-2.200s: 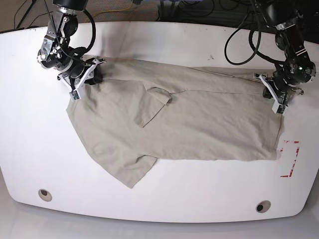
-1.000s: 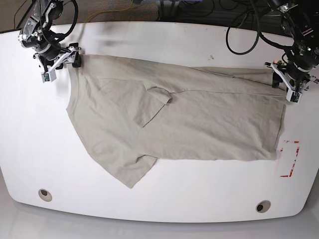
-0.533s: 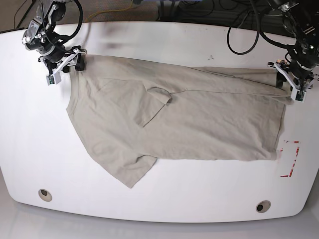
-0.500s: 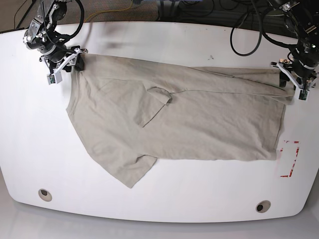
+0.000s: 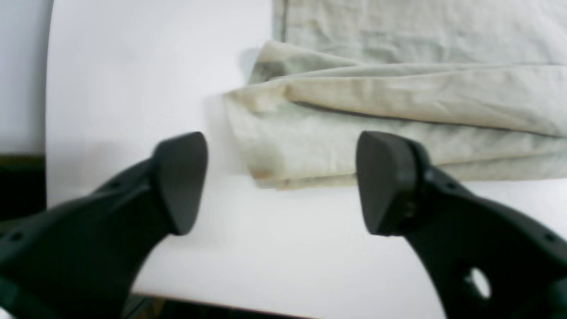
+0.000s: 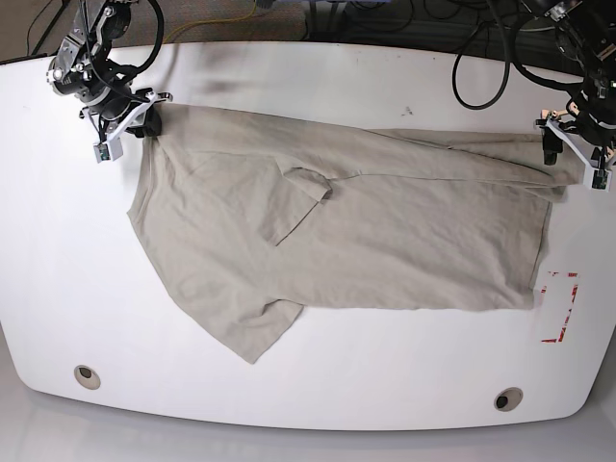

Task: Layout the t-shirt on the table in an organized manner, then fold the t-shirt properly
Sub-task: 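Pull both held corners apart, stretching the shirt edge taut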

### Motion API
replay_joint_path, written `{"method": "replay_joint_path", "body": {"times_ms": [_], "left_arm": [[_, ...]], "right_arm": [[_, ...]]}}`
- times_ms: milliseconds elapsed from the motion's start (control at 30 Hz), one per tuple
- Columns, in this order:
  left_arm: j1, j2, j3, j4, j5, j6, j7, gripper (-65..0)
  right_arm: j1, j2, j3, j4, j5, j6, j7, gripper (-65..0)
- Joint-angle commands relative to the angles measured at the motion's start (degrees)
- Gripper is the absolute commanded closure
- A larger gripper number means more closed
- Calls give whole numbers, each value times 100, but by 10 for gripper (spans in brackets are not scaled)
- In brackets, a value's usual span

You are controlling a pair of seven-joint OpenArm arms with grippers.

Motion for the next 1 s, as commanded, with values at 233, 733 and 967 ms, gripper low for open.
{"method": "replay_joint_path", "body": {"times_ms": [233, 733, 967], "left_arm": [[-137, -64, -39, -475, -74, -3, 46, -512], [-550, -99, -293, -1381, -38, -3, 37, -512], [-735, -179, -21, -1785, -38, -3, 29, -511]], "right_arm": [[-15, 57, -46, 58, -42, 8, -42, -95], [-15, 48, -55, 58, -42, 8, -42, -95], [-15, 57, -55, 58, -33, 8, -42, -95]]}}
